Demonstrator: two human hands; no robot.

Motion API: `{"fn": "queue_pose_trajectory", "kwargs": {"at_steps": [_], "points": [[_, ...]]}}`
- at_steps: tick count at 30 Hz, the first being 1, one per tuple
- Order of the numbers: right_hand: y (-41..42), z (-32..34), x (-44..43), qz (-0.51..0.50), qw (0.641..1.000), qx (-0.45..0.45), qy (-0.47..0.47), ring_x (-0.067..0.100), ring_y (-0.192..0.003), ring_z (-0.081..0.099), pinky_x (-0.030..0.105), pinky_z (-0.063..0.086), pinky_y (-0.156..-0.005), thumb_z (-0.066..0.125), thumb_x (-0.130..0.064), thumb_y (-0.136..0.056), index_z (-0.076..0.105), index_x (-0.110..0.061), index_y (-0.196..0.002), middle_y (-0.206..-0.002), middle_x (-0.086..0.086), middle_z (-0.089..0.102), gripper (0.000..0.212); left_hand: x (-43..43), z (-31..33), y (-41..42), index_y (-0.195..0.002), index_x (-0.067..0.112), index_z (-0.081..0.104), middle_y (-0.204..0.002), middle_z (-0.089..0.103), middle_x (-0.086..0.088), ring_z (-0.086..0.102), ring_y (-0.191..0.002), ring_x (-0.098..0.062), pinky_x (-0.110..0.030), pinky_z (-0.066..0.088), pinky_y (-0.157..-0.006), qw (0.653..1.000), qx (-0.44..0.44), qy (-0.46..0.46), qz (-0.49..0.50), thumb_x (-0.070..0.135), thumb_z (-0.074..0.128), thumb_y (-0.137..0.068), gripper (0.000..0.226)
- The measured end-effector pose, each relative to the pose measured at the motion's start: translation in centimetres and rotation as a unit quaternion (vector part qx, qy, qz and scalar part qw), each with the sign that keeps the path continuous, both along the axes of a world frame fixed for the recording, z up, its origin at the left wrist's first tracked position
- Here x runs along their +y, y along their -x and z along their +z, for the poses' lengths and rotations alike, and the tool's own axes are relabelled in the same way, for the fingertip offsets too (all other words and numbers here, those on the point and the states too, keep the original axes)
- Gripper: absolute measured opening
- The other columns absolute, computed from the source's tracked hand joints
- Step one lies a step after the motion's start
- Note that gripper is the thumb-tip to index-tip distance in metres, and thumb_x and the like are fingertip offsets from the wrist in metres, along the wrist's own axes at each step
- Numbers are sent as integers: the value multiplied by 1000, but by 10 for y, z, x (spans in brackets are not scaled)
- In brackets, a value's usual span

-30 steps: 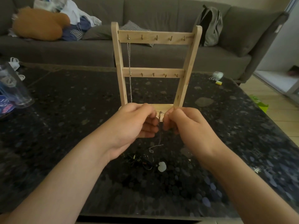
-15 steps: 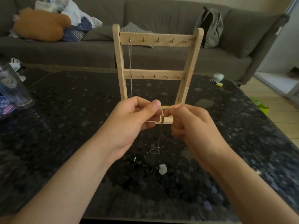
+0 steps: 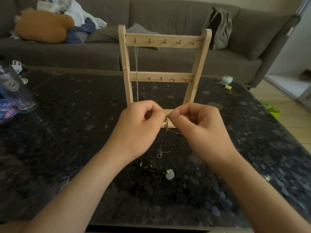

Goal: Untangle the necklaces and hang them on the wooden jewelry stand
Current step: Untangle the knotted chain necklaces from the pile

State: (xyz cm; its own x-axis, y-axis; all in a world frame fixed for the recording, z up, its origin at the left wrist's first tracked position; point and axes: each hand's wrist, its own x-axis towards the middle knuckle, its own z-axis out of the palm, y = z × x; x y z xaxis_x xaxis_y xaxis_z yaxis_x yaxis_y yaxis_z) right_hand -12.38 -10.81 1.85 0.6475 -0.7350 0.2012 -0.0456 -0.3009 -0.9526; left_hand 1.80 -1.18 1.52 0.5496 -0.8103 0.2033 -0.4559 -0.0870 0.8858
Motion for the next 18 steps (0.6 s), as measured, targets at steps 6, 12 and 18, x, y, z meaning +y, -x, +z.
{"fn": "queue_pose_trajectory", "kwargs": {"at_steps": [6,12,18], "points": [[8,5,-5,-3,1000,-11,16,-1,-53,50,10,39,-53,67,-12,-100,74,-9,-88,-75,9,68,15,7,-1,2,-94,32,82,-77,73,15,73,-72,-3,-16,57,-63,988,-134,51,63,41,90,-79,19],[11,3,-6,-3,999,22,35,11,-51,49,21,41,-47,68,-1,-94,71,-12,-90,-74,-4,68,12,6,-5,3,-91,28,85,-77,72,17,69,-68,-2,-18,57,-66,962,-216,108,125,38,92,-82,15],[9,-1,-7,-28,990,90,104,-1,-55,63,16,47,-53,71,-7,-98,56,-19,-78,-92,-1,80,27,4,-6,6,-90,29,86,-83,76,17,73,-77,0,-29,65,-75,967,-195,113,120,31,87,-84,7]]}}
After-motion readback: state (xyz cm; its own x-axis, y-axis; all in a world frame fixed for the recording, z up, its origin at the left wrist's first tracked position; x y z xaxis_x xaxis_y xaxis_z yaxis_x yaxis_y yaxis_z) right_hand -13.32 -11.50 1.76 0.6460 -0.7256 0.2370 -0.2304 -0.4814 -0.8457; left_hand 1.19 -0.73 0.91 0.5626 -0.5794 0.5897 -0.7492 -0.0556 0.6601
